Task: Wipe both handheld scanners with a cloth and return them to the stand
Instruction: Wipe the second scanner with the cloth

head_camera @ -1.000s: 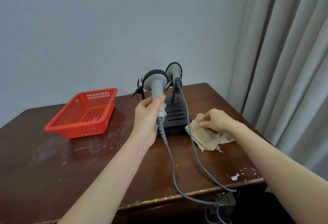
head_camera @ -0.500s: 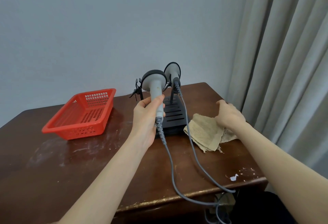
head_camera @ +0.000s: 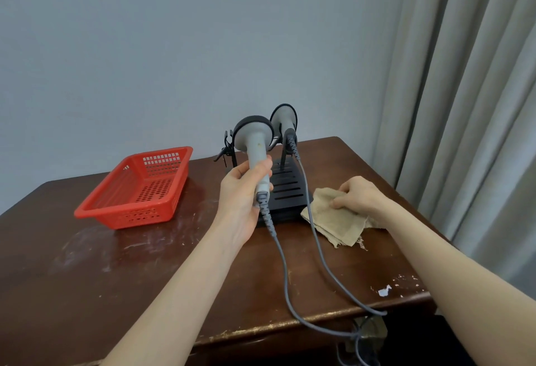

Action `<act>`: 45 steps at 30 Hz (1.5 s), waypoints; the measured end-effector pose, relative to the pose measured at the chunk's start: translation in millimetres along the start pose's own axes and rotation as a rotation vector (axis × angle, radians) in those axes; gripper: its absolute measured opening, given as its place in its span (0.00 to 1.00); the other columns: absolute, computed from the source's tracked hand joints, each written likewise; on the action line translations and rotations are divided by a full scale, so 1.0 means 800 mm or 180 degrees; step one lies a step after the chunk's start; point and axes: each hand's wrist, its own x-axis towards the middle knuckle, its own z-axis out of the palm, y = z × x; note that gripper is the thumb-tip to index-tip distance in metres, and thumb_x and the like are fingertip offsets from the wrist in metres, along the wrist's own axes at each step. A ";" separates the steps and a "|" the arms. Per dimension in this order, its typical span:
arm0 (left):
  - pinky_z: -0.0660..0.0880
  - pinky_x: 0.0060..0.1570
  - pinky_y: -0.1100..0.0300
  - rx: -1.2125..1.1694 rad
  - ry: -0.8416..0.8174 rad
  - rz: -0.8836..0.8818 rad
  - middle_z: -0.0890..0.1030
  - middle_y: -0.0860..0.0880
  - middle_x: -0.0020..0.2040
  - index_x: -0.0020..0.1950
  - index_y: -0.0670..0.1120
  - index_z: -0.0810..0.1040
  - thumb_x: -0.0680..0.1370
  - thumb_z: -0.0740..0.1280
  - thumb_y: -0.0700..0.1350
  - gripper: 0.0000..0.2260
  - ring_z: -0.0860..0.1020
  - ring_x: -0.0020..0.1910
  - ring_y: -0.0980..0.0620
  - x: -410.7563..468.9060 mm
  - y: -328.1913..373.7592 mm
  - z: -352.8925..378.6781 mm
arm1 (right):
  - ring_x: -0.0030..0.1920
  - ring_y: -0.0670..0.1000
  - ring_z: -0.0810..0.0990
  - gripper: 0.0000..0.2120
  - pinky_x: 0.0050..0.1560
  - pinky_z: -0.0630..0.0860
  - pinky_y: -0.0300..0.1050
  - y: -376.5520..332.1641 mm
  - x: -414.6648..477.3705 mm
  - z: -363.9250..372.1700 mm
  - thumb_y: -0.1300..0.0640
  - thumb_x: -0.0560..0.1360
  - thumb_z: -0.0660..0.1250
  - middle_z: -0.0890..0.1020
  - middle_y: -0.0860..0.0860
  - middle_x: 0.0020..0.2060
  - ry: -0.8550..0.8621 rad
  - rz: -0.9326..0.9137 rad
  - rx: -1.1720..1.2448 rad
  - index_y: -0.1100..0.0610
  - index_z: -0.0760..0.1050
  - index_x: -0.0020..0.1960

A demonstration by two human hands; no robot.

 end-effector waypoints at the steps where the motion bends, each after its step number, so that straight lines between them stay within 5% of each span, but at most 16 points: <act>1: 0.74 0.41 0.62 -0.0042 -0.0018 -0.0015 0.81 0.44 0.46 0.58 0.37 0.78 0.73 0.72 0.40 0.15 0.75 0.34 0.55 0.000 0.000 -0.001 | 0.38 0.47 0.77 0.08 0.33 0.70 0.40 -0.003 -0.002 -0.005 0.53 0.69 0.72 0.80 0.50 0.40 0.0124 -0.0092 0.0211 0.55 0.78 0.45; 4: 0.75 0.40 0.63 -0.0275 -0.0064 -0.0117 0.81 0.42 0.55 0.53 0.37 0.78 0.73 0.70 0.39 0.10 0.76 0.36 0.54 0.000 0.001 -0.002 | 0.40 0.48 0.77 0.04 0.33 0.68 0.38 -0.026 -0.015 -0.025 0.54 0.71 0.69 0.79 0.47 0.37 0.0716 -0.0645 0.0457 0.52 0.77 0.44; 8: 0.75 0.30 0.63 -0.0422 -0.0042 -0.0265 0.83 0.42 0.54 0.52 0.39 0.77 0.78 0.64 0.40 0.06 0.78 0.34 0.55 -0.005 0.002 0.001 | 0.42 0.48 0.76 0.07 0.37 0.68 0.31 -0.082 -0.032 -0.039 0.59 0.71 0.67 0.80 0.46 0.39 0.1581 -0.1272 0.0882 0.51 0.78 0.48; 12: 0.72 0.26 0.63 -0.0147 -0.0007 -0.0220 0.80 0.44 0.45 0.52 0.40 0.76 0.79 0.64 0.43 0.07 0.74 0.30 0.54 -0.009 0.001 0.007 | 0.46 0.49 0.79 0.14 0.47 0.76 0.46 -0.127 -0.051 -0.021 0.62 0.69 0.65 0.81 0.46 0.43 0.2049 -0.2111 0.0884 0.50 0.81 0.51; 18: 0.65 0.23 0.63 0.0243 -0.0165 0.0196 0.71 0.46 0.36 0.55 0.43 0.70 0.81 0.60 0.50 0.10 0.69 0.27 0.54 -0.014 -0.004 0.011 | 0.52 0.47 0.78 0.16 0.52 0.75 0.44 -0.142 -0.052 0.017 0.63 0.72 0.65 0.79 0.45 0.49 0.1557 -0.2572 0.0914 0.50 0.82 0.55; 24: 0.64 0.20 0.63 0.0362 -0.0070 0.0315 0.71 0.47 0.32 0.59 0.44 0.71 0.82 0.51 0.57 0.20 0.68 0.24 0.54 -0.010 -0.011 0.006 | 0.44 0.41 0.76 0.16 0.45 0.71 0.31 -0.135 -0.065 0.023 0.61 0.68 0.63 0.76 0.42 0.43 0.1367 -0.2927 0.0965 0.51 0.84 0.50; 31: 0.61 0.19 0.65 0.0299 -0.0120 0.0166 0.68 0.49 0.32 0.55 0.44 0.69 0.82 0.53 0.55 0.15 0.65 0.24 0.55 -0.006 -0.009 0.014 | 0.45 0.48 0.78 0.14 0.46 0.77 0.47 -0.147 -0.041 0.008 0.65 0.70 0.66 0.79 0.49 0.45 0.1596 -0.2824 0.0645 0.53 0.84 0.51; 35: 0.61 0.19 0.65 0.0294 -0.0037 0.0156 0.69 0.49 0.32 0.57 0.44 0.70 0.82 0.52 0.55 0.16 0.65 0.23 0.56 0.001 -0.010 0.011 | 0.48 0.47 0.77 0.15 0.49 0.76 0.46 -0.151 -0.043 0.012 0.66 0.71 0.65 0.79 0.46 0.45 0.1299 -0.2691 0.0738 0.51 0.84 0.49; 39: 0.63 0.22 0.64 0.0323 0.0049 0.0216 0.70 0.48 0.30 0.59 0.44 0.71 0.82 0.50 0.56 0.18 0.66 0.24 0.54 0.006 -0.016 0.005 | 0.46 0.39 0.77 0.13 0.49 0.72 0.34 -0.145 -0.060 0.016 0.65 0.70 0.66 0.78 0.40 0.41 0.0757 -0.2691 0.1027 0.50 0.84 0.43; 45: 0.60 0.20 0.65 0.0330 -0.0005 0.0125 0.68 0.49 0.32 0.52 0.47 0.70 0.83 0.51 0.54 0.14 0.65 0.24 0.56 0.003 -0.018 0.008 | 0.48 0.46 0.77 0.15 0.52 0.75 0.47 -0.156 -0.032 0.009 0.65 0.72 0.64 0.79 0.48 0.46 0.1126 -0.2546 0.0766 0.50 0.83 0.50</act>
